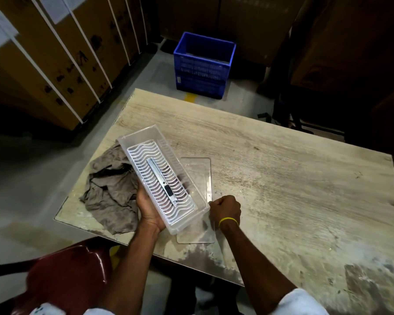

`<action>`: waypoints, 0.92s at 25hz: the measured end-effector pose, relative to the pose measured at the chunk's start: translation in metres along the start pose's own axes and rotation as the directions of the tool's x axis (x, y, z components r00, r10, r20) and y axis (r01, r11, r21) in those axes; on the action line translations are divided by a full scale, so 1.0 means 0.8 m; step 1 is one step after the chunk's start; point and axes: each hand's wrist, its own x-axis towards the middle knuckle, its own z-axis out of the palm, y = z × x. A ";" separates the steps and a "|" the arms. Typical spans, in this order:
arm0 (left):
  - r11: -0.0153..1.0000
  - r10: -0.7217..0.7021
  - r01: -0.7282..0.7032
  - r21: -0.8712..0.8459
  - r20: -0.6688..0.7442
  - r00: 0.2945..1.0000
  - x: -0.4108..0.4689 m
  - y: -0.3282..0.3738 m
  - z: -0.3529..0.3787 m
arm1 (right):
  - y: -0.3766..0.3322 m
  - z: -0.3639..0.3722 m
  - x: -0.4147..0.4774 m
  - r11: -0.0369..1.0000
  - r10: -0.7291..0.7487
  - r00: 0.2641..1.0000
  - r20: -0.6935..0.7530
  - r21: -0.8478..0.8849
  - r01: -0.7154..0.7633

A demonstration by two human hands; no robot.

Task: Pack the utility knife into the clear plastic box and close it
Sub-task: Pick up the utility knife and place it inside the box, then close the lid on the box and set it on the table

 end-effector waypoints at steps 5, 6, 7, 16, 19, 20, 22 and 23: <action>0.995 -0.087 0.090 -0.037 0.058 0.994 0.014 -0.017 0.000 | -0.018 -0.037 0.013 0.988 -0.048 0.999 0.009 0.147 0.046; 0.993 -0.107 0.112 -0.045 0.090 0.990 0.017 -0.023 0.003 | -0.022 -0.050 0.015 0.976 -0.074 0.997 -0.001 0.205 0.073; 0.990 -0.130 0.135 -0.042 0.102 0.986 0.020 -0.029 0.008 | -0.026 -0.065 0.017 0.958 -0.102 0.995 -0.019 0.266 0.104; 0.960 -0.280 0.273 0.068 0.136 0.950 0.028 -0.111 0.078 | -0.031 -0.214 -0.005 0.896 -0.354 0.771 -0.529 0.044 0.442; 0.938 -0.342 0.329 0.114 0.125 0.931 0.029 -0.148 0.098 | -0.039 -0.229 -0.028 0.850 -0.487 0.613 -0.621 -0.179 0.495; 0.925 -0.372 0.357 0.128 0.126 0.919 0.029 -0.160 0.103 | -0.040 -0.231 -0.033 0.836 -0.518 0.580 -0.628 -0.228 0.500; 0.900 -0.432 0.416 0.133 0.130 0.892 0.029 -0.179 0.108 | -0.043 -0.233 -0.041 0.813 -0.567 0.554 -0.610 -0.308 0.494; 0.891 -0.450 0.435 0.130 0.129 0.883 0.029 -0.189 0.112 | -0.045 -0.233 -0.045 0.800 -0.592 0.541 -0.597 -0.353 0.485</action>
